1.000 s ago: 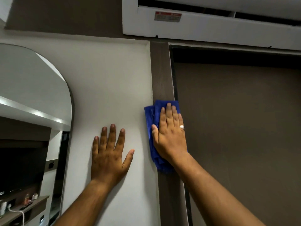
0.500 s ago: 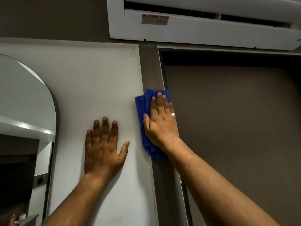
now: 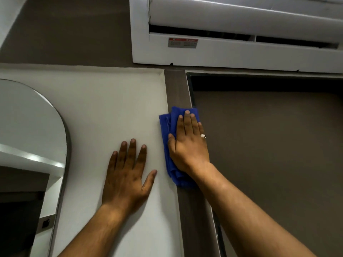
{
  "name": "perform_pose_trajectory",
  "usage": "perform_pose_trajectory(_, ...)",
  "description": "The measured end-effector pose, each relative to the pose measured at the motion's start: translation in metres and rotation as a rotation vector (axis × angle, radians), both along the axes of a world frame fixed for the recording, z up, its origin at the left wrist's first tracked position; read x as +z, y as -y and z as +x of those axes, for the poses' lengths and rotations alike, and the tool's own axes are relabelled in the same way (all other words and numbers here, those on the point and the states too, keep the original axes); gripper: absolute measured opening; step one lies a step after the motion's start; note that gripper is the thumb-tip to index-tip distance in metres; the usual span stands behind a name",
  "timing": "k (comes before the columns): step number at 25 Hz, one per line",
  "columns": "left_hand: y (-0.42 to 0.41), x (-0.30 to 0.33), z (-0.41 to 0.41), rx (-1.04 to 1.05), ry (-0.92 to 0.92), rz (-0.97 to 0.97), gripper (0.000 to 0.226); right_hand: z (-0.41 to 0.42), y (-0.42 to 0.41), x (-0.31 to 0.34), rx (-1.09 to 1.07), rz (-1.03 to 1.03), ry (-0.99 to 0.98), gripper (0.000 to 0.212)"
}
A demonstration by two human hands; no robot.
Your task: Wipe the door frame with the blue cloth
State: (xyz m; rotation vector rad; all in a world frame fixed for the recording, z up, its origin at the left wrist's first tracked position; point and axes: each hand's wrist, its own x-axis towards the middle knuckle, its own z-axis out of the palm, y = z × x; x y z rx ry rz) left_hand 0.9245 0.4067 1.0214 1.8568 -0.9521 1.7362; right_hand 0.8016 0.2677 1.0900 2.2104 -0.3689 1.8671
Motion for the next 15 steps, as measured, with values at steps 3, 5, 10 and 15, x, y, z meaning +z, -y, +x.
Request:
perform_pose_trajectory(3, 0.000, -0.006, 0.001, 0.001, -0.086, -0.161, 0.086, 0.004, 0.004, -0.033, -0.014, -0.050, 0.000, 0.068)
perform_pose_trajectory(5, 0.002, -0.006, 0.001, -0.004, -0.096, -0.200, 0.088, 0.005, 0.008, -0.016, -0.041, -0.059, 0.013, 0.069)
perform_pose_trajectory(10, 0.002, -0.004, 0.003, 0.022, -0.060, -0.163, 0.087, 0.004, -0.001, 0.077, -0.063, -0.006, 0.024, 0.066)
perform_pose_trajectory(15, 0.001, -0.003, 0.003, 0.006, -0.052, -0.162, 0.088, 0.003, 0.000, 0.055, -0.027, -0.053, 0.041, 0.066)
